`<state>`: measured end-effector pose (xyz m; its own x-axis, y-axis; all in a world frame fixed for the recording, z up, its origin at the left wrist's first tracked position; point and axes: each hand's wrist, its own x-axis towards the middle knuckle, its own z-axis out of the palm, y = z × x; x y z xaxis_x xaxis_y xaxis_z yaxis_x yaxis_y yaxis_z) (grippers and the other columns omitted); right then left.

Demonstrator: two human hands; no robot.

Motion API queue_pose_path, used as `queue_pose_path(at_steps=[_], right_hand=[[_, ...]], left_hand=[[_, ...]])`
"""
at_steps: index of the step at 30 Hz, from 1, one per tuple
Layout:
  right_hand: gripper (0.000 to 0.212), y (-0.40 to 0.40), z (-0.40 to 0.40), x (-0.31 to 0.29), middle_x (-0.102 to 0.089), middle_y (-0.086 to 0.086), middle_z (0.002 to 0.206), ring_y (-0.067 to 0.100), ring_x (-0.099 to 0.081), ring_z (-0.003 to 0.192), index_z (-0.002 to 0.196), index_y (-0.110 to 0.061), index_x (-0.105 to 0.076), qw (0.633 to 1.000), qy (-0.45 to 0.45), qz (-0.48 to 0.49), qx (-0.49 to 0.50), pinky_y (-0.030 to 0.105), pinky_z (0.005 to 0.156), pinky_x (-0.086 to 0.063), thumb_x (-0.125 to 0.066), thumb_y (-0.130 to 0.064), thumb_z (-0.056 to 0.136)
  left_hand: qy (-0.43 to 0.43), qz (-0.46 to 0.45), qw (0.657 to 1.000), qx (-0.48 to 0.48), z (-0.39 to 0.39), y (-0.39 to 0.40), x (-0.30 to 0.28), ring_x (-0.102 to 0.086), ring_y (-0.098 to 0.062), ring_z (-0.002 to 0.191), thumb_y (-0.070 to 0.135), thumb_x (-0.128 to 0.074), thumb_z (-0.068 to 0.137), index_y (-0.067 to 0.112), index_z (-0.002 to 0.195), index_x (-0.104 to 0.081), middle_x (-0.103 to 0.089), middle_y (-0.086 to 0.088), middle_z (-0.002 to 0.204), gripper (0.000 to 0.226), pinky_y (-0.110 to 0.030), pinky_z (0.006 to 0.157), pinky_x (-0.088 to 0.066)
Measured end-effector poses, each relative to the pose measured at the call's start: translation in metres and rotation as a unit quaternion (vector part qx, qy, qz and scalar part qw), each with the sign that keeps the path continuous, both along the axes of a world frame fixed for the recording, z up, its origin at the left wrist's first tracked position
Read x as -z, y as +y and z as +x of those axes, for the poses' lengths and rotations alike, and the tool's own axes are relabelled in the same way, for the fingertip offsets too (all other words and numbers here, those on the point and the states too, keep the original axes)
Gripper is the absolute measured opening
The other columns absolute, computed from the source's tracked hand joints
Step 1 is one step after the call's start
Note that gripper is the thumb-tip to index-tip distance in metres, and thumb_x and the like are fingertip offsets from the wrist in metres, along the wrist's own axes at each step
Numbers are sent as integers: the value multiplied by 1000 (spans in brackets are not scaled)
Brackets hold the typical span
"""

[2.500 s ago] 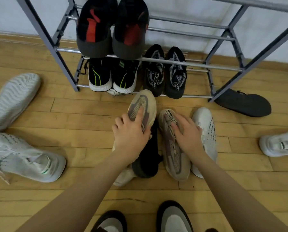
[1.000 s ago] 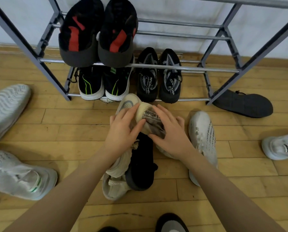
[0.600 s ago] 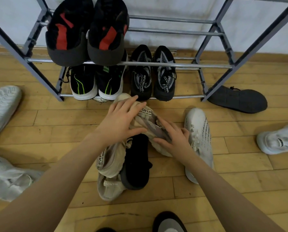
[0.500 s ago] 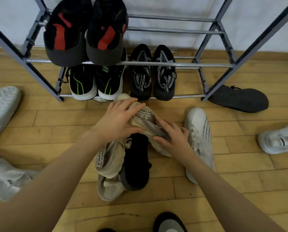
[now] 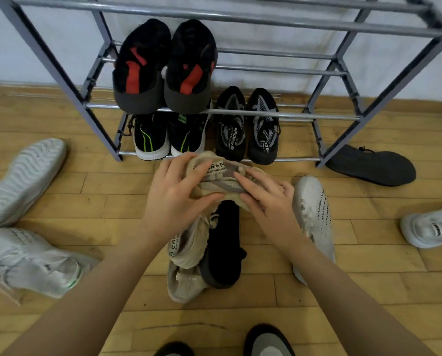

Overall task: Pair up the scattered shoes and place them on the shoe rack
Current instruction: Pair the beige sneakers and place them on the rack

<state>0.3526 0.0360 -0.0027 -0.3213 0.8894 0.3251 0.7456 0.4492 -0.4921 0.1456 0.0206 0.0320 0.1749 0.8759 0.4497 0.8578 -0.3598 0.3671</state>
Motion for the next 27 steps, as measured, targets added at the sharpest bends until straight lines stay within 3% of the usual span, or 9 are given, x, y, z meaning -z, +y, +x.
queue_pose_path(at_steps=[4,7,11,14,16,18,20,23,27], right_hand=[[34,0,-38,-20,-59,-1,127,15,-55,113,123,-24,-60,996,17,76,-33,30,92,-21,-50,-33,92],[35,1,-76,-26,-62,3,122,23,-59,109,122,-24,-61,995,16,77,-69,35,90,-23,-48,-35,92],[36,-1,-124,-19,-61,1,123,24,-58,108,124,-25,-61,993,-18,47,-103,40,88,-27,-52,-36,91],[38,-7,-140,-7,-57,0,128,25,-53,113,127,-26,-58,995,-17,-21,-92,34,93,-21,-52,-38,91],[40,-16,-137,4,-53,-1,130,25,-48,119,126,-29,-58,996,-6,-65,-67,28,96,-15,-47,-46,91],[48,-28,-129,15,-49,-2,135,26,-41,125,126,-32,-57,994,-33,-93,-44,34,100,-16,-43,-57,88],[57,-41,-119,27,-40,-1,145,26,-32,133,129,-37,-52,989,-89,-112,-25,43,104,-18,-43,-67,82],[79,-57,-110,42,-8,3,158,26,-2,144,140,-45,-31,973,-182,-139,-28,50,111,-9,-37,-83,71],[98,-64,-114,45,22,1,155,30,21,141,143,-49,-7,961,-224,-164,-5,55,112,2,-39,-89,61]], left_hand=[[-15,33,997,-70,-34,-22,-10,-55,-35,98,52,-65,78,10,119,-62,-56,-19,117,58,-44,81,-48],[-37,47,989,-132,-62,-40,-8,-55,-35,95,52,-64,79,11,117,-63,-57,-18,116,56,-45,78,-49],[-77,35,967,-241,-96,-61,9,-55,-33,98,53,-66,76,16,113,-66,-59,-17,110,53,-42,82,-46],[-127,4,933,-338,-110,-71,26,-50,-36,102,50,-71,73,19,113,-66,-56,-18,110,51,-45,83,-45],[-121,-36,916,-380,-113,-74,37,-46,-38,101,50,-74,70,22,116,-64,-52,-19,111,54,-47,82,-44],[-82,-98,907,-401,-114,-77,47,-43,-39,99,52,-73,69,24,123,-58,-49,-20,113,63,-48,80,-41],[-66,-175,897,-401,-112,-83,59,-40,-41,103,54,-70,72,28,132,-48,-44,-20,120,68,-51,82,-40],[-39,-252,887,-385,-105,-97,77,-40,-43,111,53,-63,78,32,139,-35,-37,-19,130,70,-55,85,-41],[25,-312,880,-356,-90,-108,93,-42,-45,117,56,-52,85,37,145,-17,-30,-19,142,72,-53,93,-36]])
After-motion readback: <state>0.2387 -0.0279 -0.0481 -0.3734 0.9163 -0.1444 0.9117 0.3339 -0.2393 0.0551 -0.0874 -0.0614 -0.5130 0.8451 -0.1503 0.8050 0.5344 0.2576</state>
